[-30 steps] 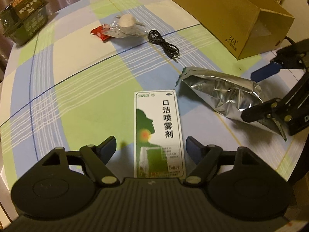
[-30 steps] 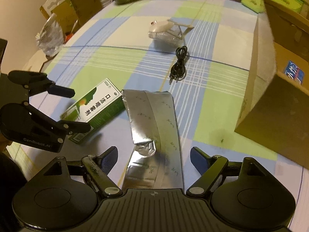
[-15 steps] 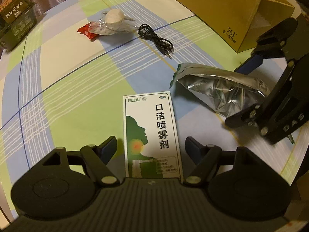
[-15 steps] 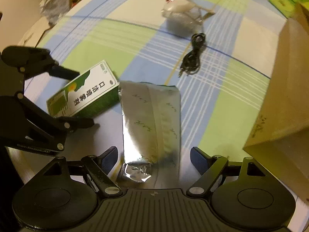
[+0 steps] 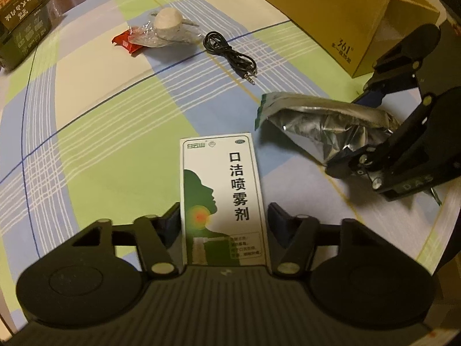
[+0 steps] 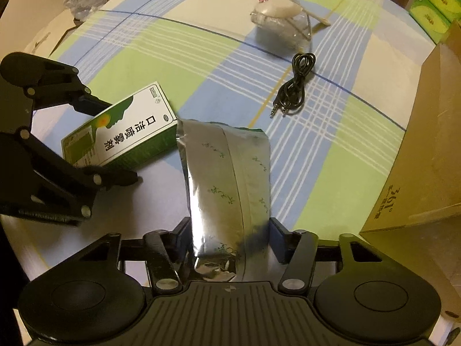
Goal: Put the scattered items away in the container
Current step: 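Lift the spray box with left gripper while right gripper lifts the foil bag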
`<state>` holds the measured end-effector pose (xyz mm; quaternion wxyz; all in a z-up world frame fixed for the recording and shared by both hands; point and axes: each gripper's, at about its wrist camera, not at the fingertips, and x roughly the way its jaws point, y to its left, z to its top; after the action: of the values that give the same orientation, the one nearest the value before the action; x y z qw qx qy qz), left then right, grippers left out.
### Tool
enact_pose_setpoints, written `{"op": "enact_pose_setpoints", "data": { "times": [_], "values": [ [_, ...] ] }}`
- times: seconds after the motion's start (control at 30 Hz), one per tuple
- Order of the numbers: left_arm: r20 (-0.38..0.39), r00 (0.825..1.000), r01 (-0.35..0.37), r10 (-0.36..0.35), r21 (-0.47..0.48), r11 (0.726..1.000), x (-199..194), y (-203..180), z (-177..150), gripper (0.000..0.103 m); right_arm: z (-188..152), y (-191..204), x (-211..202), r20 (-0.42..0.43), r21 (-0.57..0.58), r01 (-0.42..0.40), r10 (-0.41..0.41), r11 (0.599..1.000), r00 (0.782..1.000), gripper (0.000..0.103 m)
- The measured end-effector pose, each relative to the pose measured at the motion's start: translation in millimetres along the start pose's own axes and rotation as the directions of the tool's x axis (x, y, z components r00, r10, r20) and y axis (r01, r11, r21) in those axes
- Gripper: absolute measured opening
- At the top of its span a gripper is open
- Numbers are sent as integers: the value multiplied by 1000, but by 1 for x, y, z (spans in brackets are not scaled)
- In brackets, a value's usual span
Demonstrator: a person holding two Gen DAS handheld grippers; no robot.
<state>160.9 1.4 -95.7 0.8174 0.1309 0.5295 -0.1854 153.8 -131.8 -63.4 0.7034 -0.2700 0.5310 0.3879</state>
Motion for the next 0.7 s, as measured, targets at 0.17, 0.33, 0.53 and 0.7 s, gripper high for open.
{"op": "enact_pose_setpoints", "data": {
  "times": [0.17,0.33,0.53,0.7],
  "values": [
    [2,1000,-1,1,-4,1000,-1,-1,-1,51,-7,-2,-5,26,6,9,-9,1000,1000,46],
    [0,1000,-10,10,12,1000,-4,-6,-4,50,-11,-9,-12,53,32,-4,3,999,999,42],
    [13,1000,-12,12,13,1000,-10,-11,-5,50,-19,-15,-20,74,60,-11,6,998,997,41],
    [23,1000,-15,15,19,1000,-17,-14,-5,51,-22,-16,-32,95,71,-9,2,997,995,41]
  ]
}}
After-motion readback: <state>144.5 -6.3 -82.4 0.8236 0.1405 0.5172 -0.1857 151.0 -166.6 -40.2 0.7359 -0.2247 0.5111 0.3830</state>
